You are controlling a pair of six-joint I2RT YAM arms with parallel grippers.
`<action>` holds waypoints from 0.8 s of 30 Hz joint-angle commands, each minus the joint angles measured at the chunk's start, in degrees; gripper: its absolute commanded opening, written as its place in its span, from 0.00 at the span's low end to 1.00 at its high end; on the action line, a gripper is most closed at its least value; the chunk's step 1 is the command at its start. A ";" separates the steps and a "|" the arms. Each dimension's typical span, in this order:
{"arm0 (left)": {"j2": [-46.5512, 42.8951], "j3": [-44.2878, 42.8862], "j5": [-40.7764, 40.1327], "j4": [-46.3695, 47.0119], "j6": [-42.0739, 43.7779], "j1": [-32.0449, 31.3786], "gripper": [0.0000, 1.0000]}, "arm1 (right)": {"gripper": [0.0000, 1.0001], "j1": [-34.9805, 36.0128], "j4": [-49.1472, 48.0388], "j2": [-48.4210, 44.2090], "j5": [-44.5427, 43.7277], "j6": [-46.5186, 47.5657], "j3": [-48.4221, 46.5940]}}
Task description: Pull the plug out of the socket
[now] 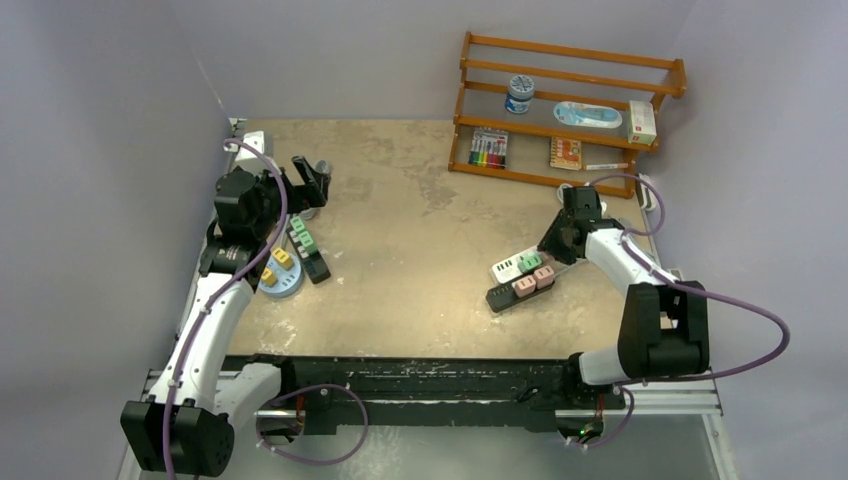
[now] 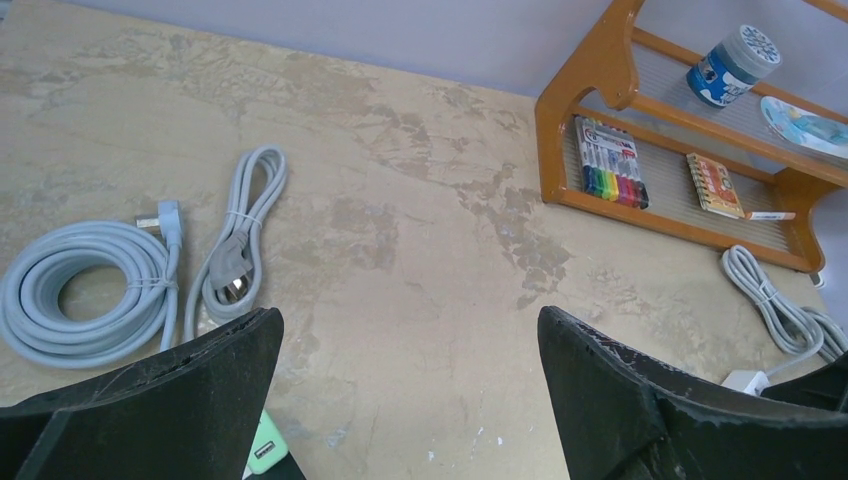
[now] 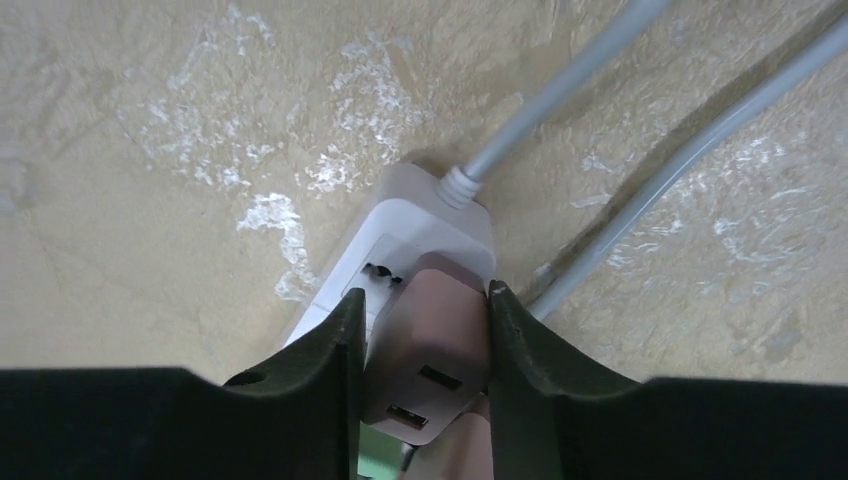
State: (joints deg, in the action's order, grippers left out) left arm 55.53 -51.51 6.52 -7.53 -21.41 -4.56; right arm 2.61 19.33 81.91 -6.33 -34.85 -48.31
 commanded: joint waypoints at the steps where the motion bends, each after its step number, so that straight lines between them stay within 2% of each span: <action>1: 0.22 -0.44 -0.20 1.73 0.75 -0.10 0.98 | 0.24 -0.15 -2.58 -1.61 -0.38 0.19 0.54; 4: 0.85 -0.30 1.03 1.96 -0.04 -0.10 0.98 | 0.00 -0.15 -5.70 -1.22 0.34 0.17 0.92; 7: 1.58 -0.63 2.34 2.04 -0.90 -0.10 0.98 | 0.00 -0.09 -10.69 -0.44 0.57 0.54 -0.06; 12: 0.92 0.13 3.06 2.62 -3.90 -0.10 0.97 | 0.00 0.38 -19.86 0.98 6.92 -0.52 -2.02; 17: 2.77 3.02 8.43 7.19 -9.58 -0.83 0.97 | 0.00 6.48 -28.34 0.96 10.89 1.49 -2.46; 21: 7.97 3.62 8.13 8.72 -13.27 -5.82 0.97 | 0.00 11.57 -34.88 1.64 12.54 2.22 -2.64; 24: 10.78 5.24 5.24 12.24 -15.35 -11.53 0.97 | 0.00 11.98 -40.97 3.29 19.74 1.26 -2.63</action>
State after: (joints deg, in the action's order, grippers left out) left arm 63.66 -48.27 12.43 -1.85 -32.05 -10.22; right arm 13.80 -7.88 84.23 4.23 -33.45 -47.68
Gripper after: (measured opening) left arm 0.974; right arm 0.312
